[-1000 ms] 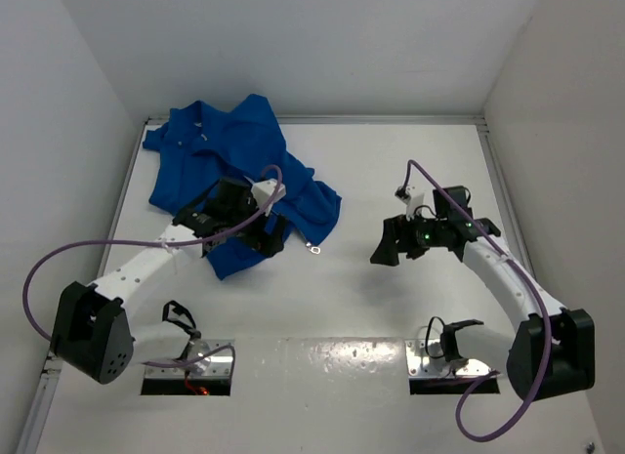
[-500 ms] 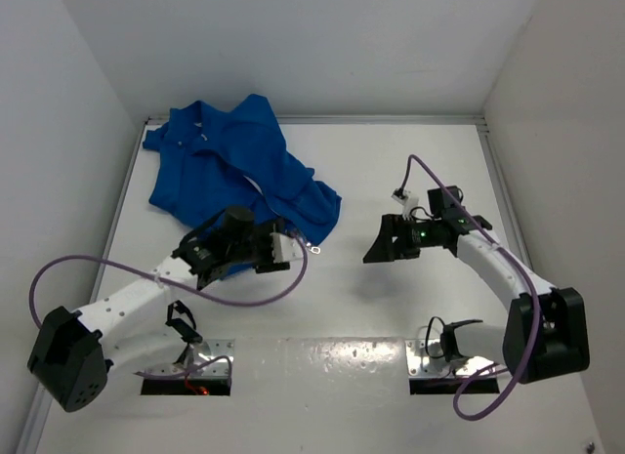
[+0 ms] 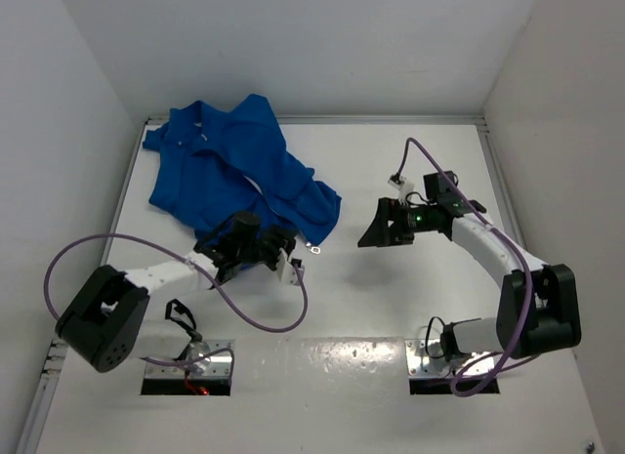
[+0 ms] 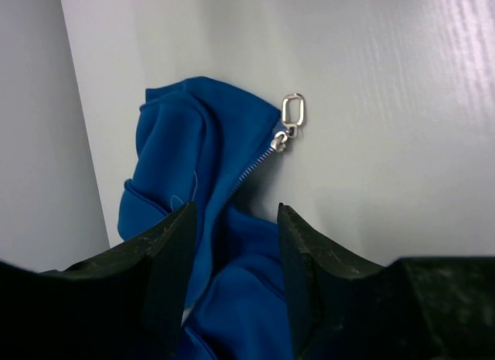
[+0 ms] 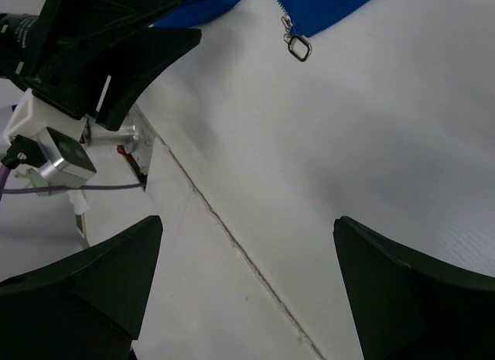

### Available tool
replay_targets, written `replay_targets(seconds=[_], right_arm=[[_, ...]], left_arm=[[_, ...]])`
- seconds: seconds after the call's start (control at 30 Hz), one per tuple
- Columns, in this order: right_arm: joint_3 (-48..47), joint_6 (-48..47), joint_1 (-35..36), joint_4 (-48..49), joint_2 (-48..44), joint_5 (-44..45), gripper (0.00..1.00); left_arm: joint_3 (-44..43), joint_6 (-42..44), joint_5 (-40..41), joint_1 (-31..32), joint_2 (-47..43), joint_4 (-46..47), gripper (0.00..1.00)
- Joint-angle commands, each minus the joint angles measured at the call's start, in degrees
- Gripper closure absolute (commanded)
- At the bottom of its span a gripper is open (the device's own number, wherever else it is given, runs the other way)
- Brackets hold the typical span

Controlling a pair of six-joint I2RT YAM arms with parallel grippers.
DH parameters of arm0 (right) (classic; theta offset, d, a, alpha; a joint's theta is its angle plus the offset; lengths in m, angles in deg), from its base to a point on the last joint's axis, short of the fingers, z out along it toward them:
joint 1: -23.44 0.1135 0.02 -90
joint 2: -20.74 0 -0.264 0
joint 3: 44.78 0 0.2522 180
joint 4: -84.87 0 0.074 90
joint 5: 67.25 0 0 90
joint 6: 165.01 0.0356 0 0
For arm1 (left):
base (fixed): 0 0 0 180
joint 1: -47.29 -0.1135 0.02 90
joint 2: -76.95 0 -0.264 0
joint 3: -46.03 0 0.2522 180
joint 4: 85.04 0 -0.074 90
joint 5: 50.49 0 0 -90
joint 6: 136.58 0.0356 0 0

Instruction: Zip up the jacket

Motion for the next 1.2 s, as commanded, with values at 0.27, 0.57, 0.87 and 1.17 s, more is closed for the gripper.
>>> replay_targets(seconds=[0.27, 0.57, 0.87, 1.17], right_arm=[[-6.5, 5.5, -0.1, 2.9, 6.5, -5.2, 0.08], [-9.1, 8.7, -0.2, 4.1, 10.1, -6.8, 0.08], [-9.7, 9.4, -0.3, 4.4, 11.3, -8.0, 0.08], [-11.7, 6.6, -0.3, 1.6, 12.0, -8.9, 0.1]], left_arm=[[-6.6, 10.6, -9.6, -3.0, 13.0, 8.6, 0.46], [-8.3, 18.1, -11.3, -4.2, 19.0, 8.9, 0.46], [-10.0, 20.8, -10.8, -4.2, 24.2, 11.9, 0.48], [-9.5, 20.8, -7.8, -3.7, 28.0, 18.6, 0.8]])
